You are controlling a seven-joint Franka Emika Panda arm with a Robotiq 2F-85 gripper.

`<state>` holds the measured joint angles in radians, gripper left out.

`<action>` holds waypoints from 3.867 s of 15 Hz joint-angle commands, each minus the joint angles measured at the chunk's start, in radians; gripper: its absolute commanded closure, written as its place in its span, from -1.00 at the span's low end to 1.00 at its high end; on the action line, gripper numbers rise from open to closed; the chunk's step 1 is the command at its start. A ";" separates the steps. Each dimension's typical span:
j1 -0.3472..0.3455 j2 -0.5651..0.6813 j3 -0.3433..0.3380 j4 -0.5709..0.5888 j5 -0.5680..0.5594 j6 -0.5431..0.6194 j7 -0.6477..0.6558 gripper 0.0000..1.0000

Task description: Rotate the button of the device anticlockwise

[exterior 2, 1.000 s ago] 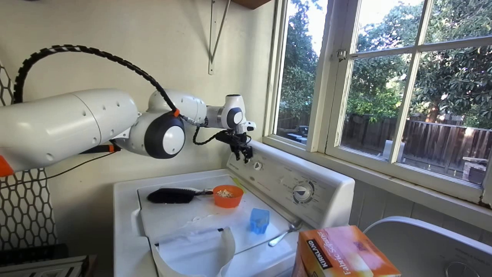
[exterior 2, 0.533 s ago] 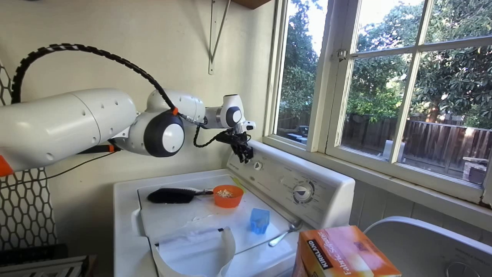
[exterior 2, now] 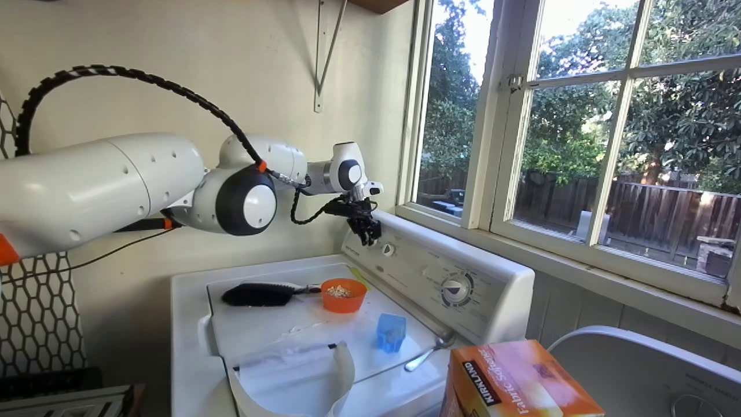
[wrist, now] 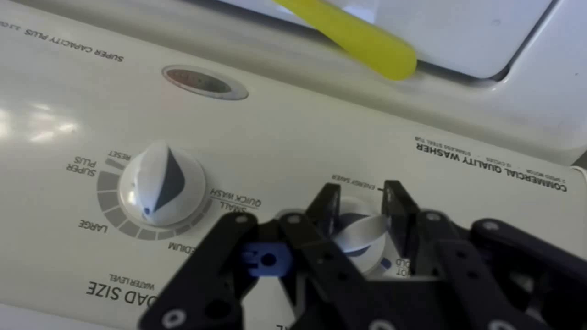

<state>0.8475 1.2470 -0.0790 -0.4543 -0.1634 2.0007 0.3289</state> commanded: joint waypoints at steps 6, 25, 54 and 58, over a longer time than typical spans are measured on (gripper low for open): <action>-0.018 -0.021 0.024 0.022 -0.013 -0.012 -0.214 0.76; -0.008 -0.106 0.039 -0.009 -0.038 -0.233 -0.554 0.28; -0.060 -0.058 0.117 0.001 0.080 -0.050 -0.062 -1.00; -0.069 -0.031 0.116 0.016 0.092 -0.031 0.016 -1.00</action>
<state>0.7803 1.1870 0.0446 -0.4546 -0.0891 1.9451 0.2858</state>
